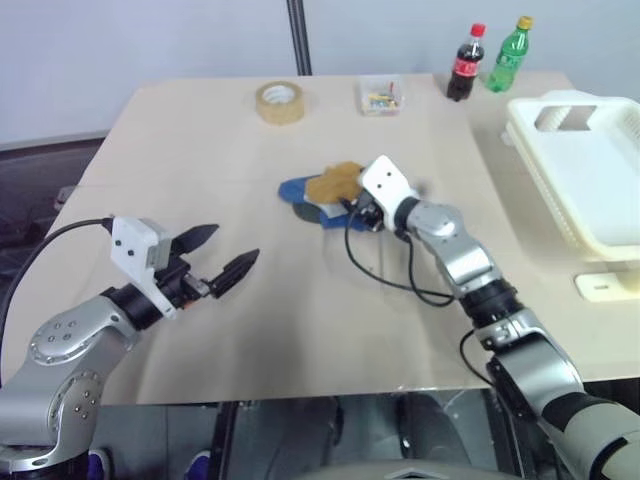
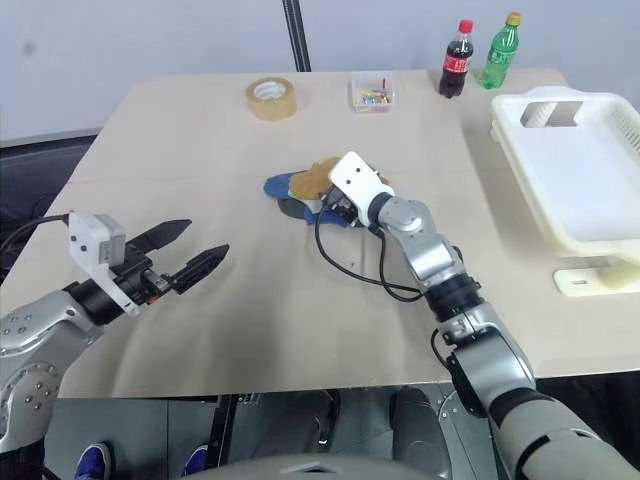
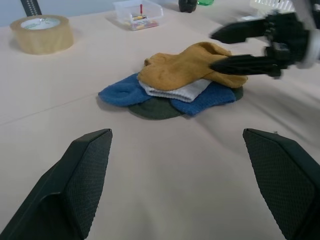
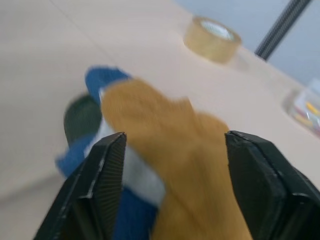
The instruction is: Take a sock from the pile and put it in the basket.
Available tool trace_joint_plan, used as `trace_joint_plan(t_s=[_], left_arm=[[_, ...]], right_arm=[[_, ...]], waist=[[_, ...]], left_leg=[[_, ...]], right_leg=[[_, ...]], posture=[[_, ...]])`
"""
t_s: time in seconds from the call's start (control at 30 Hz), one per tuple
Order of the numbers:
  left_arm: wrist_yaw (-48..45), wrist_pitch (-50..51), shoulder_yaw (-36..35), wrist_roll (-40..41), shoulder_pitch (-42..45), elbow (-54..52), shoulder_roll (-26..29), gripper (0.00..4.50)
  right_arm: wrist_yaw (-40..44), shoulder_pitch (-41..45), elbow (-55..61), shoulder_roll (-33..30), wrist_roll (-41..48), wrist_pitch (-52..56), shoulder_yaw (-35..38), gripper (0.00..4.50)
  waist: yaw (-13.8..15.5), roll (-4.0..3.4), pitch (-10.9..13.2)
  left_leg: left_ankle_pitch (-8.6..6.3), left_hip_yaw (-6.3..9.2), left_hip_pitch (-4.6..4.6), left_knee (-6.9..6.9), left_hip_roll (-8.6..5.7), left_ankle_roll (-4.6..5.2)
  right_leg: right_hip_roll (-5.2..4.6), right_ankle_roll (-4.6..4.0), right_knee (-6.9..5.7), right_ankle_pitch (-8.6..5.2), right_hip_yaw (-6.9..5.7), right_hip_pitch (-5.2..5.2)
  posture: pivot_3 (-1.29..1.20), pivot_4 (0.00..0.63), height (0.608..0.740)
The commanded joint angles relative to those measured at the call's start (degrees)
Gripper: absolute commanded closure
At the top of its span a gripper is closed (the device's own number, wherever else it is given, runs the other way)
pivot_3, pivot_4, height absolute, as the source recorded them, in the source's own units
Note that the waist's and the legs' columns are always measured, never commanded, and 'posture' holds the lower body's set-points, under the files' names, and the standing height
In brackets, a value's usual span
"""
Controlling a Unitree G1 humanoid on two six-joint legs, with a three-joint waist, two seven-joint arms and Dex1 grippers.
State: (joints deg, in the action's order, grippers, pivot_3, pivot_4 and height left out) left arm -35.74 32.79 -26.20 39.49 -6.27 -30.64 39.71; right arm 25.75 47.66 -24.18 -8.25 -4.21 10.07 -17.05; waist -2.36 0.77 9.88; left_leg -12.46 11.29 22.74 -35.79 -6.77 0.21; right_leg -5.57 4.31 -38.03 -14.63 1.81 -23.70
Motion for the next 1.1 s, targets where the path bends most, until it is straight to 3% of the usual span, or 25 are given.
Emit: trace_joint_plan(t_s=[0.03,0.23,0.37,0.57,1.1], left_arm=[[0.66,-0.89,-2.15,0.6,-0.84,-2.91,-0.14,0.0],[1.37,-0.86,-2.82,0.94,-2.7,-4.06,-0.72,0.0],[1.79,-0.69,-2.8,1.31,-3.06,-4.6,-0.97,0.0],[2.16,-0.27,-4.29,2.26,-4.04,-5.25,-0.65,0.0],[2.87,0.16,-7.04,3.45,-6.97,-7.42,-0.54,0.0]], right_arm=[[-1.4,2.71,-4.38,1.32,-1.2,-3.72,0.77,1.06],[-0.61,5.9,-9.9,4.71,-0.84,-5.61,1.06,1.06],[-1.55,7.62,-14.02,8.29,-1.08,-6.1,0.95,2.65],[-3.55,10.71,-21.56,12.46,-1.29,-8.55,2.01,2.65],[-7.14,17.18,-36.62,16.44,-1.91,-14.32,5.14,2.65]], waist=[[0.03,0.0,0.0],[-0.14,-0.01,0.0],[-0.38,-0.02,0.0],[-0.24,-0.03,0.0],[-1.3,-0.04,0.0]], left_leg=[[0.0,0.0,0.0,0.0,0.0,0.0],[-0.01,-0.01,0.0,0.01,0.0,-0.01],[-0.03,-0.1,-0.04,0.04,0.08,-0.05],[-0.05,-0.11,-0.04,0.05,0.15,-0.08],[-0.08,-0.45,-0.07,0.14,0.47,-0.15]], right_leg=[[0.0,0.0,0.01,0.0,0.01,0.0],[0.01,-0.01,-0.01,0.01,0.04,-0.03],[0.14,-0.03,-0.06,0.02,0.2,-0.11],[0.24,-0.1,-0.05,0.07,0.25,-0.13],[0.56,-0.24,-0.08,0.17,0.6,-0.33]], posture=[[0.0,0.15,0.74],[0.0,0.15,0.74],[0.0,0.15,0.74],[0.0,0.15,0.74],[0.0,0.15,0.74]])
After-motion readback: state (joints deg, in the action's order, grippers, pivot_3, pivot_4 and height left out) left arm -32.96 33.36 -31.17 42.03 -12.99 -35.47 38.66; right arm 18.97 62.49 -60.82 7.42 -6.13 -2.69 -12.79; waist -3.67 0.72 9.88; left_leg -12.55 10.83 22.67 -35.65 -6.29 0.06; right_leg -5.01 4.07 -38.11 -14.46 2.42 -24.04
